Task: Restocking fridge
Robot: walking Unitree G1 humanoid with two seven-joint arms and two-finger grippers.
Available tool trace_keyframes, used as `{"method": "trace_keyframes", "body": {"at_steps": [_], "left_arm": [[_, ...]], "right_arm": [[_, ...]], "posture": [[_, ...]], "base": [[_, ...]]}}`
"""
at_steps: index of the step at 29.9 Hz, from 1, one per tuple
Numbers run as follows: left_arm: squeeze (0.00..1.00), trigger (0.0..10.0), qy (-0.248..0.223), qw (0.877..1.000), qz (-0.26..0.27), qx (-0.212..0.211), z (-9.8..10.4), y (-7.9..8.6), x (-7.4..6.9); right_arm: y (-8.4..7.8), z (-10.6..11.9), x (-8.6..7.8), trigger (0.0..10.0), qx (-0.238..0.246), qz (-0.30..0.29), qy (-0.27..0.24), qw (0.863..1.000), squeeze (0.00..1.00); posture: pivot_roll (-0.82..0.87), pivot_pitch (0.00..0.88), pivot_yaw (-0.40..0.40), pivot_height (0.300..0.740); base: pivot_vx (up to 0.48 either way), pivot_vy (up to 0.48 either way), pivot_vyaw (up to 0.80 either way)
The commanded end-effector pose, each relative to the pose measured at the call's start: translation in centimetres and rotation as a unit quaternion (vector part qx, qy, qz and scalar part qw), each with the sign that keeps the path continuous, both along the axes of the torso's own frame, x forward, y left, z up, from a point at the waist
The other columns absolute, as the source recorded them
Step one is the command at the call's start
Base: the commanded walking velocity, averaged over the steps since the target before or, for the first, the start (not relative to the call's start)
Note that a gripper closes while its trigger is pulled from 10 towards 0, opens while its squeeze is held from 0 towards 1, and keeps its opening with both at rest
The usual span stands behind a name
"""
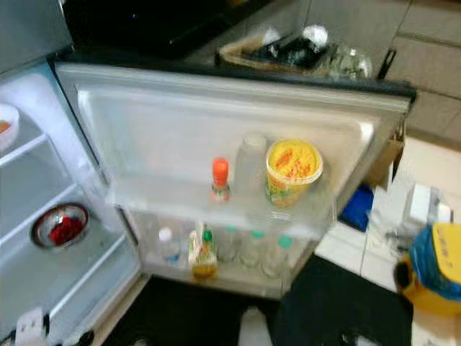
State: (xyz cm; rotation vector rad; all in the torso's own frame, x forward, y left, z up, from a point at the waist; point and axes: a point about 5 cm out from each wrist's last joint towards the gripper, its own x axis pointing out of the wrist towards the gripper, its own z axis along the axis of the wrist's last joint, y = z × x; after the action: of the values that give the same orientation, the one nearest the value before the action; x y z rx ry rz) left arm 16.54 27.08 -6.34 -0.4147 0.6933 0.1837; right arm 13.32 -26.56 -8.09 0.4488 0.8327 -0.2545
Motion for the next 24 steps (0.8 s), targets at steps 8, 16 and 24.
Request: {"method": "trace_keyframes", "body": {"at_steps": [8, 16, 24], "left_arm": [[0.00, 10.0, 0.019, 1.000, -0.020, -0.007, -0.53, -0.54, -0.70], [0.00, 10.0, 0.014, 1.000, -0.007, -0.005, -0.40, -0.37, -0.53], [0.00, 10.0, 0.016, 1.000, -0.009, 0.002, -0.41, -0.33, -0.53]], "right_arm": [[0.37, -0.25, -0.29, 10.0, 0.017, -0.014, 0.003, 1.000, 0.00], [0.47, 0.08, 0.04, 10.0, 0.043, -0.001, -0.030, 0.999, 0.00], [0.66, -0.42, -0.43, 10.0, 0.020, -0.004, 0.014, 1.000, 0.00]], "posture": [[-0.08, 0.147, -0.003, 0.684], [-0.08, 0.145, -0.004, 0.698], [-0.09, 0.146, -0.004, 0.717]], "base": [[-0.405, 0.000, 0.00], [-0.240, 0.000, 0.00], [0.000, 0.000, 0.00]]}}
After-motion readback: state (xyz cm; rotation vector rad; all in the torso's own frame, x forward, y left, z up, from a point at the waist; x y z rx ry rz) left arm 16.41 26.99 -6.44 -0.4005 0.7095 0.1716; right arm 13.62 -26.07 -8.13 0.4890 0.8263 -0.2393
